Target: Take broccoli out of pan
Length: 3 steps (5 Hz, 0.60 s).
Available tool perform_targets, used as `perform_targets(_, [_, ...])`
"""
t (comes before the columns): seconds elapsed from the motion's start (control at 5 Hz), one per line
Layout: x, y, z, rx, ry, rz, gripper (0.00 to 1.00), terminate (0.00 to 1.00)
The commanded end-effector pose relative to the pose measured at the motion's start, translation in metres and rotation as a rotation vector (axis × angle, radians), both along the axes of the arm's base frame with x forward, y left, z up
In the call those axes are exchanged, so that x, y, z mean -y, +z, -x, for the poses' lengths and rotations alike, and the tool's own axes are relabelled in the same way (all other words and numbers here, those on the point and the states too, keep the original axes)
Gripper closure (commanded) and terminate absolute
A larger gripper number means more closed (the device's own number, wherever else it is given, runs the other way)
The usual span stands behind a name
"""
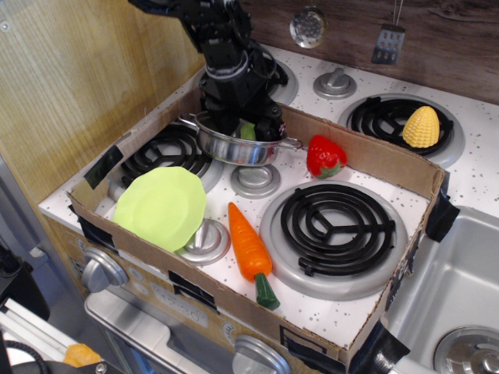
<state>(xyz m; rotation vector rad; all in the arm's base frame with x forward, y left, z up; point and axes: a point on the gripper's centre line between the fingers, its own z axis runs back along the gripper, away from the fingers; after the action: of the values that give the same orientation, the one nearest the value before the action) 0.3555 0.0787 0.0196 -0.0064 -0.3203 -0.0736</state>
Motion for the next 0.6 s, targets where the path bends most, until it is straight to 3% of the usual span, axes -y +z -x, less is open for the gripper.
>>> perform_targets(0.0, [0.001,0.004,-0.004,0.041,-0.006,0.017,1.0,0.0])
perform_targets(0.4, [0.002,0.028,-0.007,0.015,-0.039,-0.047,1.0,0.0])
